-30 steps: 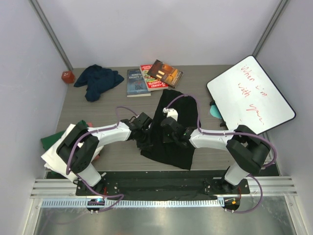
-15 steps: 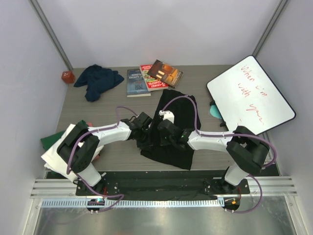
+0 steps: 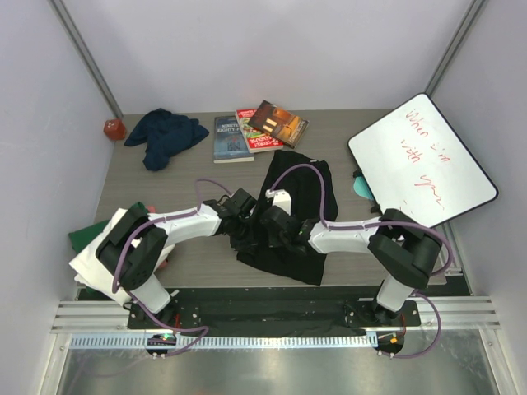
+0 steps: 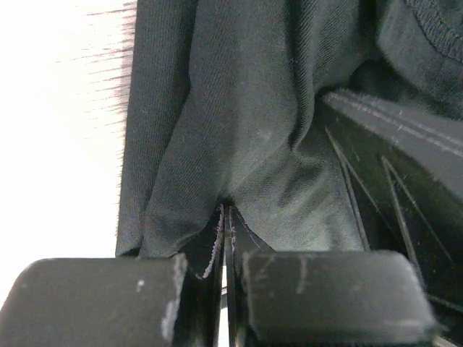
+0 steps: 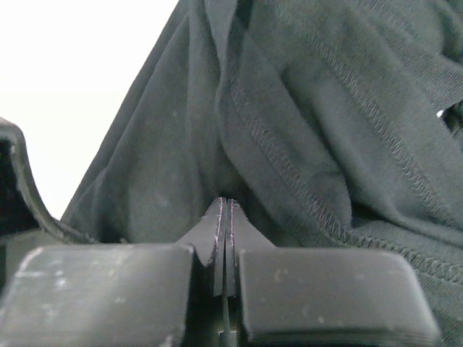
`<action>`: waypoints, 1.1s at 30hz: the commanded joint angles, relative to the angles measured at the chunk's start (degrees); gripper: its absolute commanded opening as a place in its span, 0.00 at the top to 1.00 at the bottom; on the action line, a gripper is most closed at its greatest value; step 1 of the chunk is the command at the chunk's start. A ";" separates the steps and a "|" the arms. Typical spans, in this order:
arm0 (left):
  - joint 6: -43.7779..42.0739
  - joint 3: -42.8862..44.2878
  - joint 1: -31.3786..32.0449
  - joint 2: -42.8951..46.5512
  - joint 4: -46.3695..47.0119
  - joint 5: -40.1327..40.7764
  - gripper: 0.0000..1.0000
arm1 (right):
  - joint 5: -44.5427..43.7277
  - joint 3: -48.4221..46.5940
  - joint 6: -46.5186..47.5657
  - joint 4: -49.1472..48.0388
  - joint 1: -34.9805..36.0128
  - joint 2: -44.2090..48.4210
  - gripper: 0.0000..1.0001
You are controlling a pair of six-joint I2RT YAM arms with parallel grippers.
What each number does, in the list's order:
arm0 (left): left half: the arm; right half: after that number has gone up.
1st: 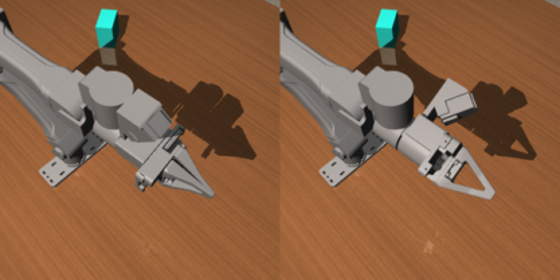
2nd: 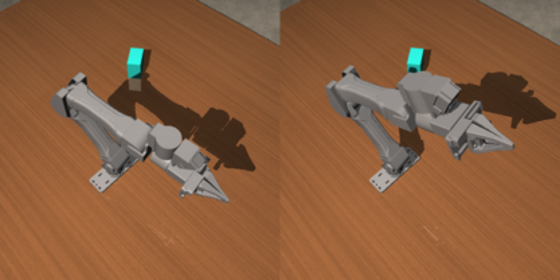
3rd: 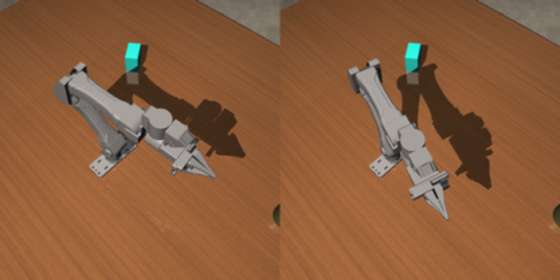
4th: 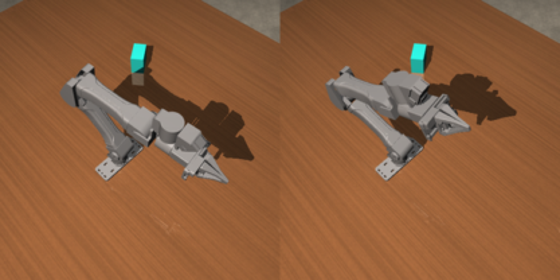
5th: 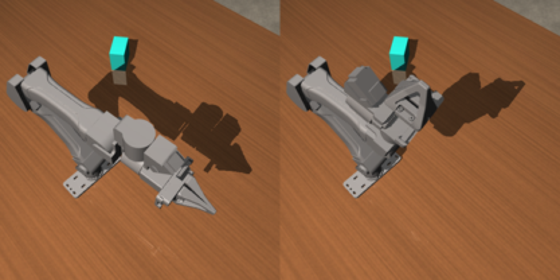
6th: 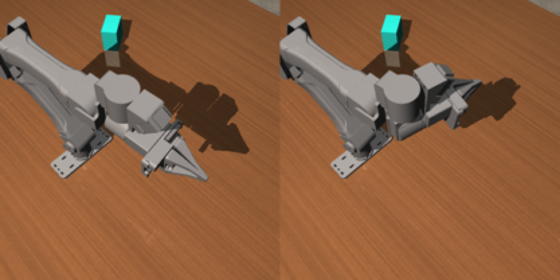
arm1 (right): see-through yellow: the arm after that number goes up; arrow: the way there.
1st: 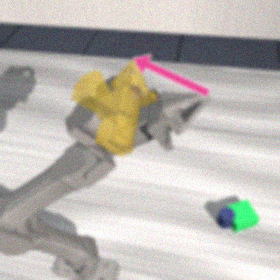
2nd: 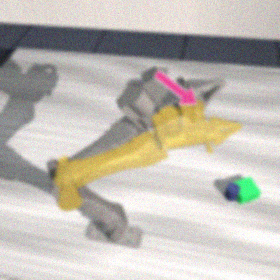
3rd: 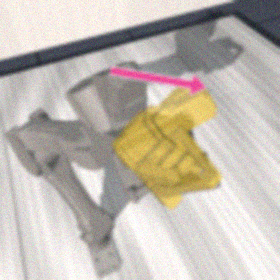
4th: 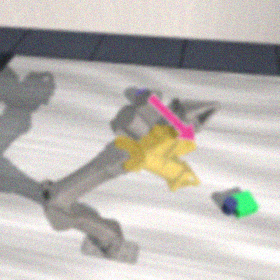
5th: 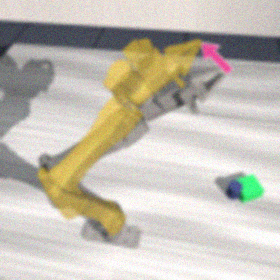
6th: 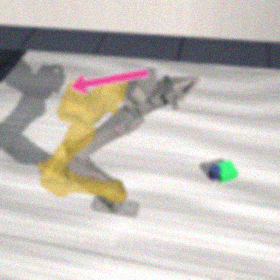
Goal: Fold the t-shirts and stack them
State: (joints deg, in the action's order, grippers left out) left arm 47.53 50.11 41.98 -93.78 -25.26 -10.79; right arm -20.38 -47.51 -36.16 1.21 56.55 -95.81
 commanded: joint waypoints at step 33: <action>-2.97 -1.50 -1.02 -4.31 -0.67 5.78 1.00 | -8.98 -11.46 6.01 0.81 -13.57 -7.20 0.99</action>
State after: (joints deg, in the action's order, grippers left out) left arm 47.31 50.72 41.21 -94.67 -23.75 -11.09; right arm -28.25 -56.05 -32.45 1.02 44.62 -102.80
